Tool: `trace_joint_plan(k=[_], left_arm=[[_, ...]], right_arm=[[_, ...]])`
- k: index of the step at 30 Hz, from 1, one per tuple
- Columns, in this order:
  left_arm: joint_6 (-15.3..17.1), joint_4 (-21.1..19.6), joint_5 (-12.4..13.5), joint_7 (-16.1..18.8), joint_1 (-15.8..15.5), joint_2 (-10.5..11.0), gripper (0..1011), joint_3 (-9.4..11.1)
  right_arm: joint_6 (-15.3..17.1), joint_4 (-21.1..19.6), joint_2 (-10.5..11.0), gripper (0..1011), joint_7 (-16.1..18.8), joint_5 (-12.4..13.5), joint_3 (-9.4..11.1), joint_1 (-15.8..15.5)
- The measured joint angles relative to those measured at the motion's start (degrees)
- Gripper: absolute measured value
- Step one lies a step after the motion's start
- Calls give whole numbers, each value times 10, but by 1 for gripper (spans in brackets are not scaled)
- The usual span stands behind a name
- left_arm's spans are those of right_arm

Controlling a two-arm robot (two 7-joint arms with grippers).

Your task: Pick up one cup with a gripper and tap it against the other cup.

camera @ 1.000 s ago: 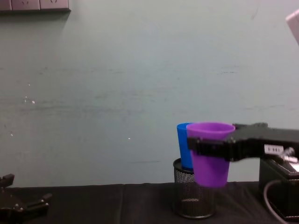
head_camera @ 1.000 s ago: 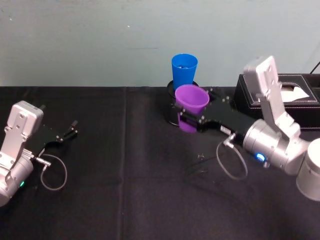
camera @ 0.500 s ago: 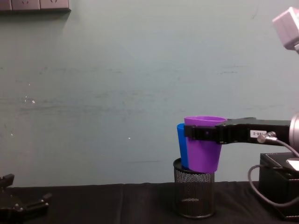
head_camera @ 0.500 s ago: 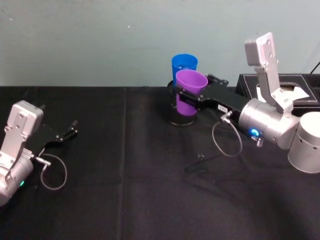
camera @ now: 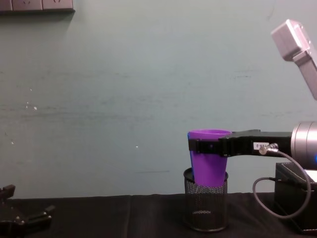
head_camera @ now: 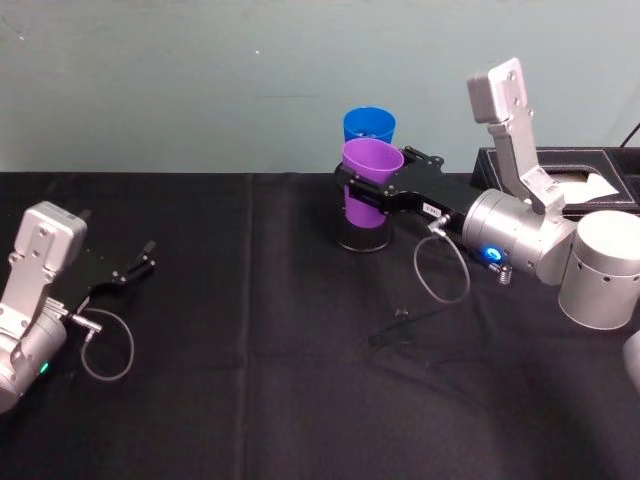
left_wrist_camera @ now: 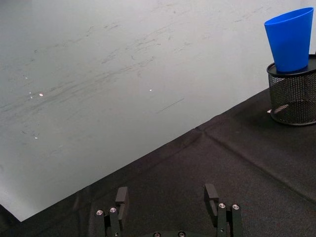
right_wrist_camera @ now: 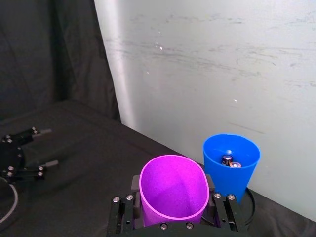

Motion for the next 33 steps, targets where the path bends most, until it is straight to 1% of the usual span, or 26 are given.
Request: trace_joint_plan(k=[3,12,17,23,33], left_arm=[[0,0,0,0,0,0,1000,0],[0,0,0,0,0,0,1000,0],[0,0,0,0,0,0,1000,0],[0,0,0,0,0,0,1000,0],[0,0,0,0,0,0,1000,0]], right_arm=[[-7,16,-2,721,0,-8,-6,9],[-32,45,-6,720,0,-31,-15,27],[-43,61,-12,720,0,-39,-14,34],[-47,80,-19,721,1,-42,-10,40],[-53,95,-27,720,4,-47,-4,51]])
